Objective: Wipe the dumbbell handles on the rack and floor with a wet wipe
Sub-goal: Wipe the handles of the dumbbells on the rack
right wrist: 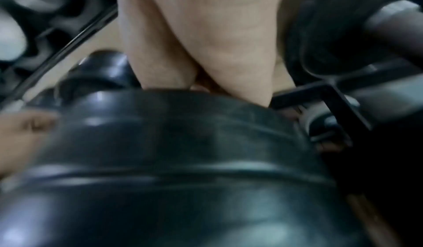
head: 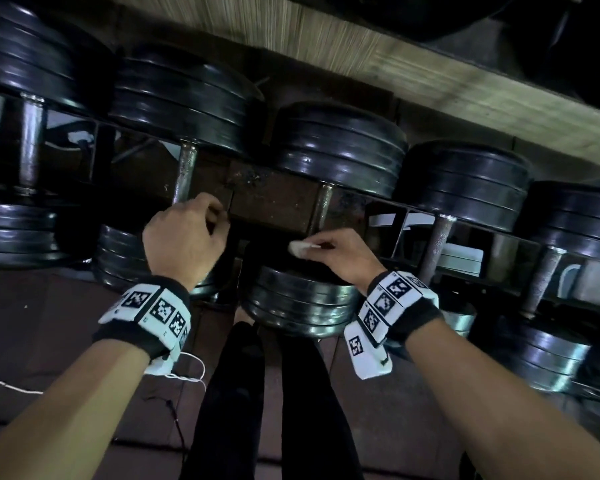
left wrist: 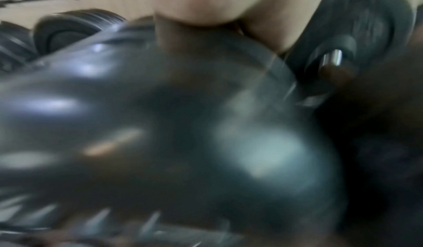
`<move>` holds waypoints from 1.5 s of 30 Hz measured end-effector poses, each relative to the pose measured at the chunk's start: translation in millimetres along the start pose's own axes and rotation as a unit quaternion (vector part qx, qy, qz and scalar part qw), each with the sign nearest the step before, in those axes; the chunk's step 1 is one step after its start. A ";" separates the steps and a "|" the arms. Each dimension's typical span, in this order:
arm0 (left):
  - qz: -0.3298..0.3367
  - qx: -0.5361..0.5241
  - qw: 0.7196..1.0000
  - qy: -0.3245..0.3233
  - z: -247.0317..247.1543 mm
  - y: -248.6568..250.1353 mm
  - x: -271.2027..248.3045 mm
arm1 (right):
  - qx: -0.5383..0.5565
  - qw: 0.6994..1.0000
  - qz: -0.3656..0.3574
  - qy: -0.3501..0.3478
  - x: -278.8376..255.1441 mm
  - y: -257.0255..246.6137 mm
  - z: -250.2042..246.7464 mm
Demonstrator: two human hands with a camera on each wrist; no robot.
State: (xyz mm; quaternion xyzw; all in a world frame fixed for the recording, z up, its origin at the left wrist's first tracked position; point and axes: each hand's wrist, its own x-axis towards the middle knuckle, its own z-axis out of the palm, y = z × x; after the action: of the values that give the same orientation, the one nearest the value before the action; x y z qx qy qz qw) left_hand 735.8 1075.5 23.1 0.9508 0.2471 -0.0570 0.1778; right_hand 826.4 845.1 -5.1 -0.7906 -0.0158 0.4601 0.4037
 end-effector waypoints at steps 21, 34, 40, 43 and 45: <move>-0.051 -0.301 0.933 -0.189 61.3 95.8 52.9 | -0.177 0.877 0.018 0.446 -92.5 110.0 -66.4; -0.011 -0.261 0.947 -0.185 51.9 93.4 51.0 | -0.168 0.868 0.021 0.467 -88.3 115.5 -63.9; 0.060 -0.183 0.964 -0.182 60.7 85.4 27.6 | -0.170 0.864 0.022 0.473 -86.5 117.4 -63.3; 0.058 -0.106 0.954 -0.273 67.4 65.1 16.6 | -0.174 0.861 0.025 0.477 -85.9 118.9 -62.8; 0.083 -0.103 0.958 -0.254 67.5 70.3 34.1 | -0.177 0.862 0.031 0.474 -86.3 119.2 -63.2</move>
State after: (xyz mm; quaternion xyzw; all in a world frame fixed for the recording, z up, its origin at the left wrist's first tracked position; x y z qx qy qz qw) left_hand 798.6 1008.8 -24.6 0.8987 0.1186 -0.2555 0.3361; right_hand 782.2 691.2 -5.4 -0.9716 0.1210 0.0312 0.2009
